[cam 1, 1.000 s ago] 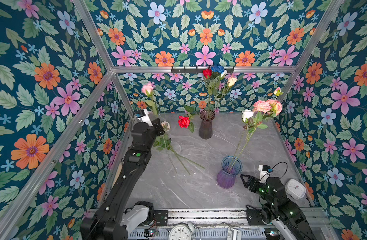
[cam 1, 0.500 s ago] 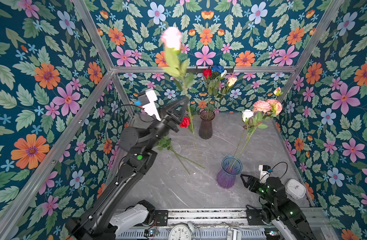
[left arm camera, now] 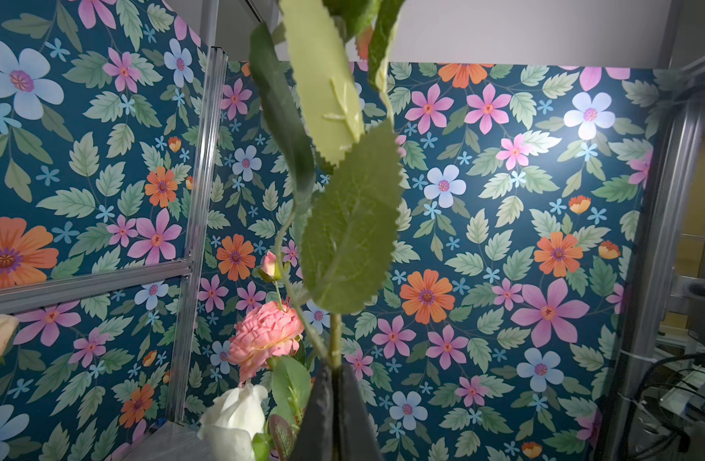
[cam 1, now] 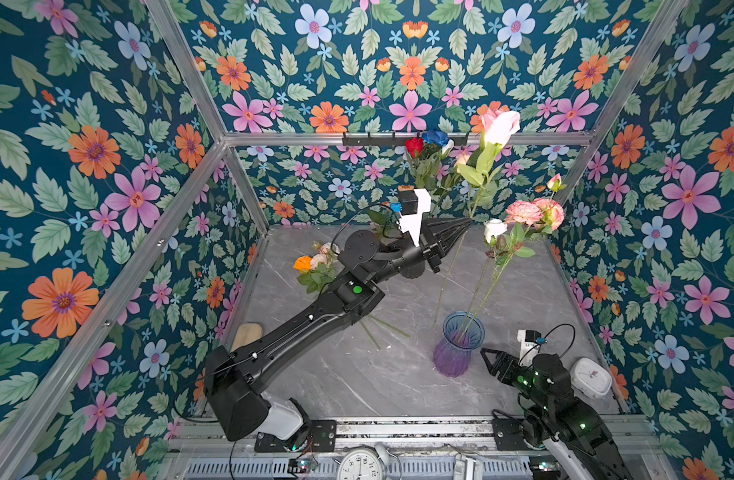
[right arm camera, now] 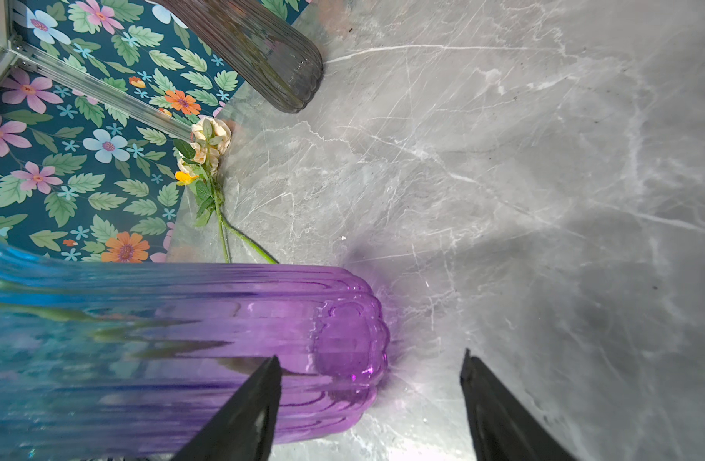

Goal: Arrange flowers in a vase
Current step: Place the flower in the vase.

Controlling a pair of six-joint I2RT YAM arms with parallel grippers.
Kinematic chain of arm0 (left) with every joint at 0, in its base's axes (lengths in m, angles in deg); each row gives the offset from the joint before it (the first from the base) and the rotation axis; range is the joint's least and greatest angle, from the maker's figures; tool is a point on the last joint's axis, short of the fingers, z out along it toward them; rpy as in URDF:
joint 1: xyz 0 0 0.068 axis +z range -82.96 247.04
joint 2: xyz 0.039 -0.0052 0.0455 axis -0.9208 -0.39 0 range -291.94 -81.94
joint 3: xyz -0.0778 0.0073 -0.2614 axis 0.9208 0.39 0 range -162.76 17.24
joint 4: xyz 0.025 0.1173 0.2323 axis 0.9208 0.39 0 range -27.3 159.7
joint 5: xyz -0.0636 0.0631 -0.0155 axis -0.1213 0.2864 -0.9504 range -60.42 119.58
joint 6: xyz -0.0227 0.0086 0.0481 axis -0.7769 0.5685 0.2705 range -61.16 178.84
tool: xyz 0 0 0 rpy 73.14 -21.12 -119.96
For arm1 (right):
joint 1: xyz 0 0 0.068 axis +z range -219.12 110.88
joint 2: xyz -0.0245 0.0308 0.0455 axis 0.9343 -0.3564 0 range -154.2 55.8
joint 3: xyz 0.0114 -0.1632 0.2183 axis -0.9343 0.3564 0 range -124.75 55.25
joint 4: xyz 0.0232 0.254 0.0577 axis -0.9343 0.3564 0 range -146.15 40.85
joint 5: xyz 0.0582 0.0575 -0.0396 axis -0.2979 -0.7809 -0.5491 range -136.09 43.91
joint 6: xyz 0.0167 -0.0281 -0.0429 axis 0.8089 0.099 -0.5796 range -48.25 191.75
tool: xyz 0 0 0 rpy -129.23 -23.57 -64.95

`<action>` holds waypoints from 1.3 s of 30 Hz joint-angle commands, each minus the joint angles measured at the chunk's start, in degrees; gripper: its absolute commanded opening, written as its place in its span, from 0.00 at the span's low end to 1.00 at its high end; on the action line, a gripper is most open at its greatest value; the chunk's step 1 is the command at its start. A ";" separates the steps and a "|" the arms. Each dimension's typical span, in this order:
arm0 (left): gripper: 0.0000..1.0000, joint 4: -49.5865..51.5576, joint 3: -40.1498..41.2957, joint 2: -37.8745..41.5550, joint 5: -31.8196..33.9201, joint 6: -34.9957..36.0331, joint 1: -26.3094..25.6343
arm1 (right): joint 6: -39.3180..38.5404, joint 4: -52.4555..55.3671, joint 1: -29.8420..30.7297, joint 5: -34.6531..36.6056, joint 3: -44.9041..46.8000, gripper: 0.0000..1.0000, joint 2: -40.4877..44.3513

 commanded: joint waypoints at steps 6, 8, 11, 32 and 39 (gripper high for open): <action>0.00 -7.25 -4.54 -5.69 -1.93 0.53 -0.37 | -0.12 -0.53 0.06 0.17 0.02 0.73 0.12; 0.00 -7.36 -5.82 -6.73 -2.35 0.02 -0.46 | -0.12 -0.54 0.07 0.17 0.09 0.73 0.12; 0.00 -7.37 -7.62 -8.09 -2.73 -0.39 -0.56 | -0.10 -0.53 0.06 0.26 0.06 0.73 0.08; 0.00 -16.67 10.20 -5.22 -5.29 -5.07 -2.30 | -0.47 -0.97 0.05 -0.28 0.25 0.73 0.03; 0.30 -15.92 15.78 -4.91 -4.52 -4.53 -2.92 | -0.41 -1.14 0.07 -0.43 0.20 0.73 -0.06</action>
